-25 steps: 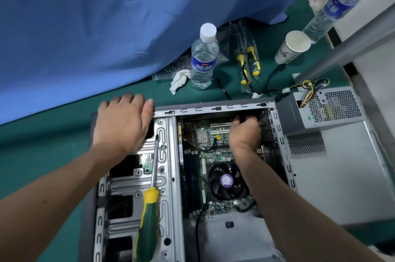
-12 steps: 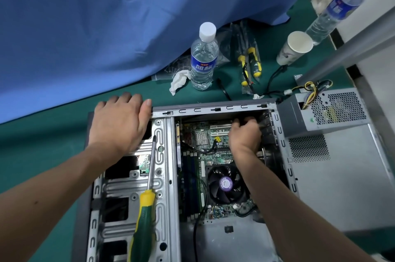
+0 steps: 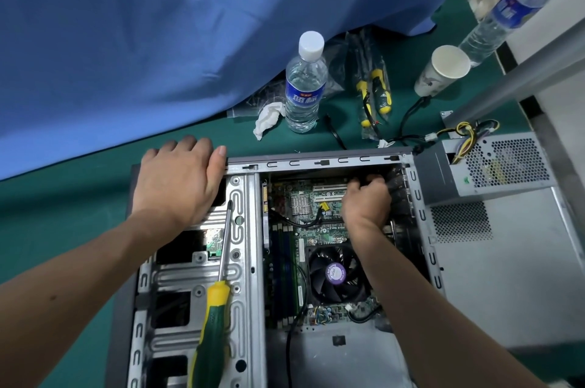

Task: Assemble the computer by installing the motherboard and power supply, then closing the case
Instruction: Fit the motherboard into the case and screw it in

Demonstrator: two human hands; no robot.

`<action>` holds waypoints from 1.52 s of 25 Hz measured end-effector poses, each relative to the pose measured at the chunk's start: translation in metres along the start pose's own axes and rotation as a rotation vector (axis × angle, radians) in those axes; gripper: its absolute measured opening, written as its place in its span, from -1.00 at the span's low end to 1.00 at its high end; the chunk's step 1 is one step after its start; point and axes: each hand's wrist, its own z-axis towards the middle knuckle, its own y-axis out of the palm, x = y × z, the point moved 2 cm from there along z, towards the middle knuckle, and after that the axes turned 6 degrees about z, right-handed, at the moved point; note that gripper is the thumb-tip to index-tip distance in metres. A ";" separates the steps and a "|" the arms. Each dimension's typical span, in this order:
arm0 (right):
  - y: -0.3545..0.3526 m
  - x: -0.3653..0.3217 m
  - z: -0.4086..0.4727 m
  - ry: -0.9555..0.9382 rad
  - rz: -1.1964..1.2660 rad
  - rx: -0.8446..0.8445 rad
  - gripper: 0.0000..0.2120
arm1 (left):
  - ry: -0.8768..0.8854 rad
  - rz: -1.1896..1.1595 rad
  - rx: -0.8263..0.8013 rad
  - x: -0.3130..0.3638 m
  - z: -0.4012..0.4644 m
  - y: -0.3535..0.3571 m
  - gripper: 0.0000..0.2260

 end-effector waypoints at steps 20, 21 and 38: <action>-0.002 0.002 0.007 -0.031 -0.067 -0.009 -0.82 | -0.011 0.013 -0.009 -0.001 0.002 0.001 -0.50; -0.002 0.002 0.006 -0.033 -0.070 -0.011 -0.82 | -0.009 0.011 -0.011 -0.001 0.002 0.001 -0.50; -0.001 0.001 0.006 -0.045 -0.062 0.006 -0.83 | 0.001 0.007 -0.007 -0.001 0.002 0.003 -0.50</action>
